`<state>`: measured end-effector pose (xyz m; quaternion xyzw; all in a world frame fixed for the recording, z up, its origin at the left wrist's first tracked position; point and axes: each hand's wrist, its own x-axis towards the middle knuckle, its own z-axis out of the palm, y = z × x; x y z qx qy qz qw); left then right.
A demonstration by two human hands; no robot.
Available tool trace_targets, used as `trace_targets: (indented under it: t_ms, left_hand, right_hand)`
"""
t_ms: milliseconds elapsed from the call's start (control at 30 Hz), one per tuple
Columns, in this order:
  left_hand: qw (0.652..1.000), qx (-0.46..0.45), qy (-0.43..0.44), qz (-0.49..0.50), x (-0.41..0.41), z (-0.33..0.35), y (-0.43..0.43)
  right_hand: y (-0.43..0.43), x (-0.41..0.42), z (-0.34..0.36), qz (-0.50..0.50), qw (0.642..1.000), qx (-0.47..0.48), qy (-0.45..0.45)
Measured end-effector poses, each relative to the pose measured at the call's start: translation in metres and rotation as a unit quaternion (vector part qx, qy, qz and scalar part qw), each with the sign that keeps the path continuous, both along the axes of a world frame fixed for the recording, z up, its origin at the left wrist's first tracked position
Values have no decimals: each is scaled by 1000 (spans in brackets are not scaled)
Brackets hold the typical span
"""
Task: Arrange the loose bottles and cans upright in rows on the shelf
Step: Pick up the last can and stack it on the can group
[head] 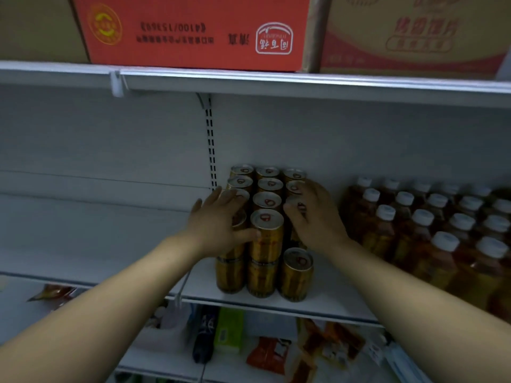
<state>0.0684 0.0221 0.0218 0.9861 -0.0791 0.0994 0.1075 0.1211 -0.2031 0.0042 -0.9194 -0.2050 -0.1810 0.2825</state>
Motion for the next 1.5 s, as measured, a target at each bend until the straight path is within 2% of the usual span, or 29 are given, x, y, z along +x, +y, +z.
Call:
trace_targets:
  t_ms: [67,200,467,600,700,933,1067,1167,1233,1367,1433,1500]
  left_hand:
    - [998,40,-38,6,-7,-3,-6]
    - [997,81,-15,0,-14,-13,-21]
    - [994,70,71,35,-13,7,-26]
    - [996,45,68,25,-12,26,-44]
    - [997,32,63,-16,-5,41,-67]
    - [988,55,52,-137,25,50,-147]
    - [975,-17,38,-218,34,42,-198]
    - [970,-39,72,-228,51,36,-226]
    - [973,-74,91,-201,68,35,-243]
    - [973,-188,115,-73,91,27,-280]
    - [952,-262,154,-47,94,14,-295]
    - [925,-347,151,-30,93,2,-302]
  right_hand:
    - [-12,-22,-23,-2,999,36,-11]
    - [-17,-43,-54,8,998,-26,49]
    - [-15,-36,-15,27,993,-65,98]
    - [-34,-34,23,18,987,-152,41]
    - [-70,-22,56,-21,984,-178,-6]
    - [-179,5,83,-168,963,-192,89]
    - [-227,11,79,-171,955,-185,155]
    - [-251,19,72,-148,958,-175,170]
    - [-265,29,65,-133,961,-179,165]
    - [-291,59,58,-98,953,-218,184]
    - [-301,70,53,-97,947,-227,208]
    - [-305,77,46,-89,943,-218,236]
